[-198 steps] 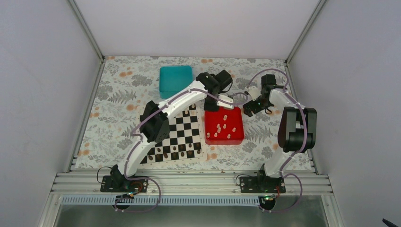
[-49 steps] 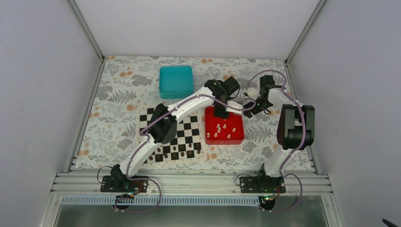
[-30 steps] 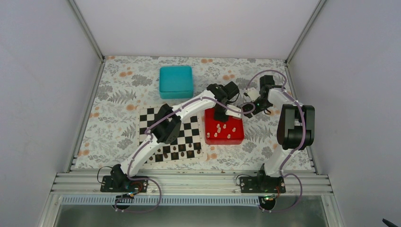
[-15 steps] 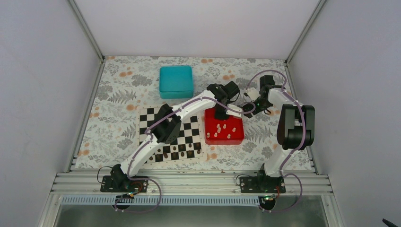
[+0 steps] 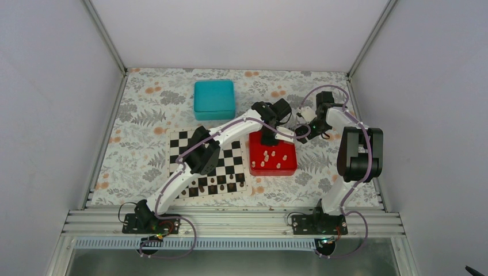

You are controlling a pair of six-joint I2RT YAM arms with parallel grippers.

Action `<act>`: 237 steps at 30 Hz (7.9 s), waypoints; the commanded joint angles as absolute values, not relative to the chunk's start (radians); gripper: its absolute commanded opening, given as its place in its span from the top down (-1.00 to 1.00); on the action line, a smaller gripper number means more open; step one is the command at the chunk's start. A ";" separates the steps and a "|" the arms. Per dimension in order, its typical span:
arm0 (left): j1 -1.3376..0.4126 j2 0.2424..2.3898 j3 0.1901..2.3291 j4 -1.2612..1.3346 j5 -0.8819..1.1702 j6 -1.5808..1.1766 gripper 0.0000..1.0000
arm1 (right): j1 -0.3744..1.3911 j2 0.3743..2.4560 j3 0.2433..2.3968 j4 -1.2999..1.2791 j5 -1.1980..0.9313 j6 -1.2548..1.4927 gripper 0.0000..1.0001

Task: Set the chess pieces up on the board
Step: Pick up the chess piece from the storage box, then place the chess piece on the chessboard, then pick up the chess piece from the storage box, then place the chess piece on the chessboard.

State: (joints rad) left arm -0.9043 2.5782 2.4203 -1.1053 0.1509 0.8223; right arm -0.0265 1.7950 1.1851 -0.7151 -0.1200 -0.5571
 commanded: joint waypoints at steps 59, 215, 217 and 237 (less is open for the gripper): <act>-0.141 1.842 1.209 -0.710 0.085 0.873 0.83 | -0.019 1.828 1.191 -0.724 -0.101 -0.550 -1.00; -0.286 1.792 1.329 -0.785 0.037 0.836 0.74 | -0.008 1.859 1.173 -0.735 -0.112 -0.565 -1.00; -0.284 1.803 1.319 -0.775 0.038 0.836 0.74 | -0.009 1.858 1.172 -0.735 -0.112 -0.566 -1.00; -0.264 1.871 1.284 -0.732 0.066 0.834 0.74 | -0.010 1.864 1.168 -0.734 -0.104 -0.566 -1.00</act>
State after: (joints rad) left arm -0.2718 1.8469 1.2964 -0.7479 0.0364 0.8268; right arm -0.0189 1.8534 1.1790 -0.7307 -0.1104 -0.5606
